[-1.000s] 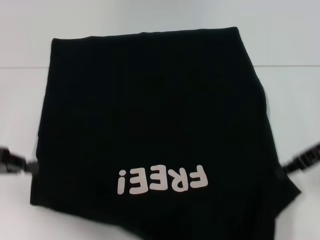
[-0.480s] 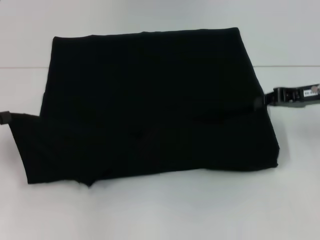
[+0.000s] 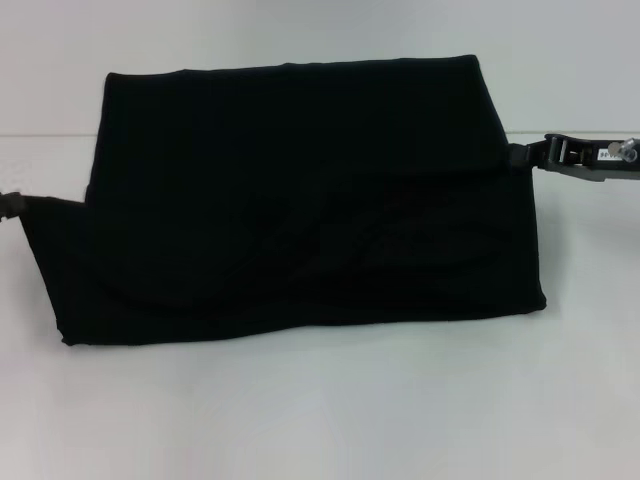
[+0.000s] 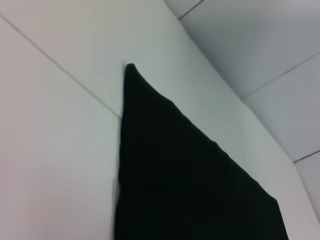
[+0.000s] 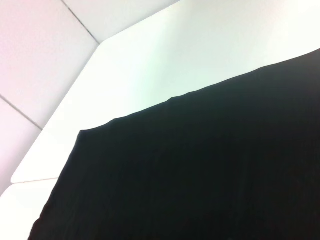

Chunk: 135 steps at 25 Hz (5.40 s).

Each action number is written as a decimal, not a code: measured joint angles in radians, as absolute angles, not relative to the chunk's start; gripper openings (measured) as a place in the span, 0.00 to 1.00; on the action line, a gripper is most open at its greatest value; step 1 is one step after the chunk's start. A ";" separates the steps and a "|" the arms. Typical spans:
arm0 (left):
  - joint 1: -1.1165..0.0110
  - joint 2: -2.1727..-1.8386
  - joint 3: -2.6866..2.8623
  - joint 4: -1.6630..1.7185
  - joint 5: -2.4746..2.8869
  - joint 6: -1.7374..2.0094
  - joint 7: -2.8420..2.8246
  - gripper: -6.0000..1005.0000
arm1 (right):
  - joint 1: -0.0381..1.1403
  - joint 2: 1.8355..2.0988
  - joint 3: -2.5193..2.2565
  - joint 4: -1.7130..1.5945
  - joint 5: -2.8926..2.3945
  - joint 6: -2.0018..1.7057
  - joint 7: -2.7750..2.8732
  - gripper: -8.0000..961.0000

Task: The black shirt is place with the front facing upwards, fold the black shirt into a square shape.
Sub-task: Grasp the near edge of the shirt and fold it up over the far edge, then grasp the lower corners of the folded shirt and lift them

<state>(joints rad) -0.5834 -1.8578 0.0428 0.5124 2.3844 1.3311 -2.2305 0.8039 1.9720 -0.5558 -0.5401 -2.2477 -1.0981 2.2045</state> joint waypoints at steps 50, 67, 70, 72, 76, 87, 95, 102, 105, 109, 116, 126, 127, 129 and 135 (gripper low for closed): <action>-0.549 -1.825 0.373 0.592 2.448 1.494 -2.366 0.80 | 0.554 2.042 -0.582 -0.585 -1.964 -1.474 1.306 0.73; -0.601 -1.845 0.419 0.515 2.461 1.433 -2.380 0.88 | 0.557 2.084 -0.608 -0.581 -2.054 -1.484 1.244 0.97; -0.607 -1.849 0.423 0.514 2.461 1.433 -2.383 0.88 | 0.559 2.084 -0.609 -0.581 -2.054 -1.484 1.243 0.97; -0.609 -1.850 0.423 0.514 2.461 1.437 -2.389 0.88 | 0.559 2.084 -0.609 -0.581 -2.054 -1.484 1.243 0.97; -0.610 -1.851 0.437 0.522 2.468 1.439 -2.412 0.85 | 0.559 2.085 -0.609 -0.581 -2.054 -1.484 1.244 0.96; -0.616 -1.860 0.522 0.557 2.479 1.419 -2.439 0.52 | 0.560 2.085 -0.607 -0.590 -2.053 -1.489 1.254 0.95; -0.622 -1.859 0.528 0.557 2.488 1.417 -2.449 0.29 | 0.567 2.062 -0.606 -0.607 -2.054 -1.485 1.374 0.94; -0.626 -1.853 0.528 0.557 2.488 1.421 -2.448 0.06 | 0.629 1.987 -0.610 -0.757 -2.208 -1.487 1.884 0.93; -0.627 -1.852 0.527 0.558 2.488 1.423 -2.447 0.03 | 0.691 1.931 -0.629 -0.778 -2.329 -1.512 2.116 0.92; -0.627 -1.851 0.525 0.558 2.488 1.424 -2.443 0.03 | 0.771 1.898 -0.647 -0.809 -2.488 -1.531 2.390 0.92; -0.627 -1.851 0.526 0.557 2.488 1.427 -2.442 0.03 | 0.867 1.937 -0.699 -0.799 -2.705 -1.544 2.536 0.91; -0.625 -1.851 0.526 0.555 2.486 1.428 -2.435 0.03 | 0.871 1.950 -0.764 -0.701 -2.727 -1.447 2.570 0.90; -0.625 -1.851 0.526 0.555 2.484 1.428 -2.434 0.03 | 0.871 1.955 -0.764 -0.700 -2.726 -1.445 2.569 0.90; -0.625 -1.851 0.526 0.556 2.484 1.429 -2.433 0.03 | 0.872 1.964 -0.768 -0.699 -2.726 -1.438 2.568 0.89; -0.623 -1.851 0.526 0.556 2.482 1.431 -2.433 0.03 | 0.885 1.983 -0.782 -0.663 -2.729 -1.391 2.558 0.88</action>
<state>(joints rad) -0.6228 -1.8515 0.5259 0.5561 2.4818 1.4312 -2.4329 0.8846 1.9832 -0.7824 -0.6628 -2.7290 -1.3908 2.5579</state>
